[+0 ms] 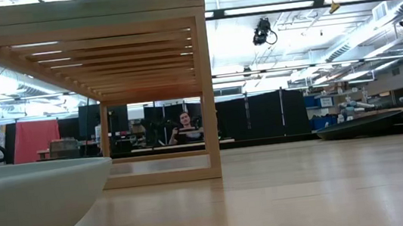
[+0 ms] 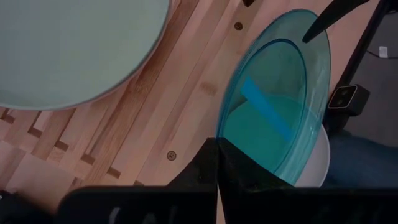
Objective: Place and stack plates onto a shelf
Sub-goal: Stack the blue transparent plate on the green transparent plate
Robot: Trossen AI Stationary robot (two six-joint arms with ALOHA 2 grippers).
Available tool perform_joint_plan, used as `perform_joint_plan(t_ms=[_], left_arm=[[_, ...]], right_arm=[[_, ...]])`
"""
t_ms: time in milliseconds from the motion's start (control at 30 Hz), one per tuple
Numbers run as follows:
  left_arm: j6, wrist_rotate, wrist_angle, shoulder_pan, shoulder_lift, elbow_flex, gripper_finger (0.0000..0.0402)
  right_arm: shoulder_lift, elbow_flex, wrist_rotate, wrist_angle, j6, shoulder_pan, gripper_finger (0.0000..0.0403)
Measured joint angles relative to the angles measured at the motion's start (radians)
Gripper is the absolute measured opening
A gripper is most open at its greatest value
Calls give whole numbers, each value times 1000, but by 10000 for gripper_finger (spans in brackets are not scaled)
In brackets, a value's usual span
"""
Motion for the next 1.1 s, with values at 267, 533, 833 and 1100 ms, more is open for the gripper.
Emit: perform_joint_plan(t_ms=[267,533,833,1100], left_arm=[[1,0,2,16,0,0,2],[1,0,9,44,0,0,2],[1,26,11,55,0,0,2],[1,30,14,55,0,0,6]], right_arm=[[0,0,0,0,0,0,170],[0,0,0,0,-1,-1,122],[0,0,1,0,-3,-1,79],[0,0,7,-3,-3,-2,39]])
